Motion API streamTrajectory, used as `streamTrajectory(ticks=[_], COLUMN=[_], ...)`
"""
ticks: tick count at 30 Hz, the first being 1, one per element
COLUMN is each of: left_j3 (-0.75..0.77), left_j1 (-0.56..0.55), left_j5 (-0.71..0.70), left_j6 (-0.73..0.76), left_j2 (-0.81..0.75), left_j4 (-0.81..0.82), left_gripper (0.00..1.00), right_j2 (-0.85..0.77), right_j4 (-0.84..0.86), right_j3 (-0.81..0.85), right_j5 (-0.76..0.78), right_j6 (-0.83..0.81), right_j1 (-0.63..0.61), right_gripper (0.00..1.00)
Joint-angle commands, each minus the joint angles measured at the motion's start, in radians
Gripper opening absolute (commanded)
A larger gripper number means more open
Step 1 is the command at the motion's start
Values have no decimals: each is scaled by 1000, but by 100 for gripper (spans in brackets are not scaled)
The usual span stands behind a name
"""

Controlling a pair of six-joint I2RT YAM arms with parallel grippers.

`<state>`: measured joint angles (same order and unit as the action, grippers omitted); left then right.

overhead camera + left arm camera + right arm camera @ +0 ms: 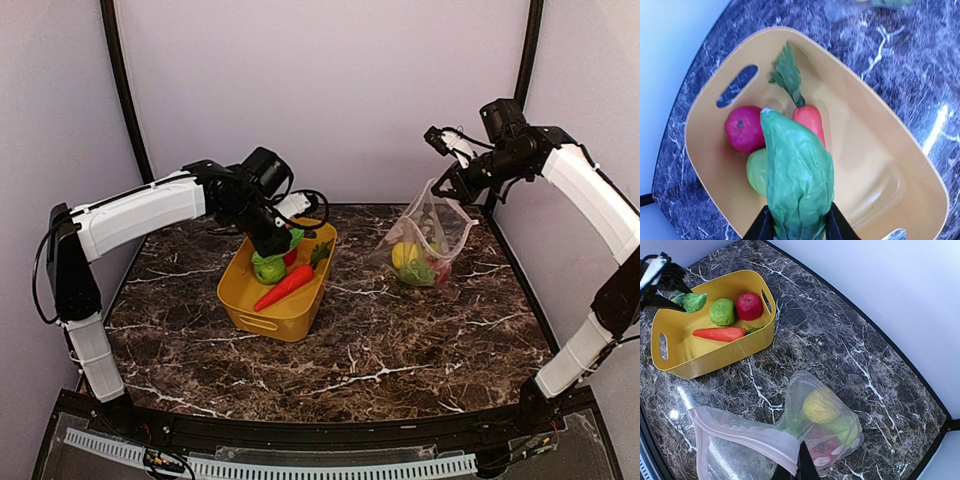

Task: Place the food in the zip-top bag and seal the zipper
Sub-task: Place the fake vegetable in the zipper food storage bag.

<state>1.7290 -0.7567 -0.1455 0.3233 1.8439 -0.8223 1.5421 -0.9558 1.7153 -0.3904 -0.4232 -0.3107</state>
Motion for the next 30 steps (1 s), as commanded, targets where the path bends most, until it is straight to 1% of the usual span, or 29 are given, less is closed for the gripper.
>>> streamTrajectory(ticks=[1,3,4,5,6,7,8,9,10,11,12,13,16,18,21,24,30], left_j3=[27,8,-13,-36,-45,-58,-63,-70,-74,-83,-88,-97,-112,-108,-68,-16,32], left_j1=[-31,-66,-80,-109,-123,-146,-156,-171,-177,-188,-193,-203,-222,-233,-252,-263,-270], left_j5=[85,128,135,159,175,214,232,273,292,332,352,382,423,439,444,426,362], left_j6=[-62,-56,-50,-41,-37,-40,-54,-64,-89,-103,-134,-146,-212,-244,-266,-268,-239], left_j2=[-122,-162,-190,-203,-221,-227,-234,-235,-234,-231,-223,-218,-178,-141,-69,-15,93], left_j4=[155,270,352,398,484,524,603,642,726,767,859,907,1126,1234,1340,1388,1500], left_gripper=[16,16,16,16,15,15,14,14,13,13,14,14,13,13,11,11,10], right_j2=[2,32,48,67,80,92,102,111,117,122,125,127,127,123,118,115,118], right_j4=[1,-7,-11,-16,-20,-25,-28,-30,-31,-32,-31,-30,-27,-22,-19,-14,-21], right_j3=[75,117,140,161,183,200,215,226,233,235,235,231,211,197,180,169,169], right_j5=[19,7,-1,-7,-11,-15,-14,-9,-6,-2,1,2,-15,-27,-45,-74,-132], right_j6=[35,50,57,65,72,77,83,90,94,97,101,106,120,128,135,150,176], right_j1=[-5,-5,-5,-5,-5,-7,-7,-7,-6,-6,-7,-7,-6,-7,-6,-7,-7], right_gripper=[0,0,0,0,0,0,0,0,0,0,0,0,0,0,0,0,0])
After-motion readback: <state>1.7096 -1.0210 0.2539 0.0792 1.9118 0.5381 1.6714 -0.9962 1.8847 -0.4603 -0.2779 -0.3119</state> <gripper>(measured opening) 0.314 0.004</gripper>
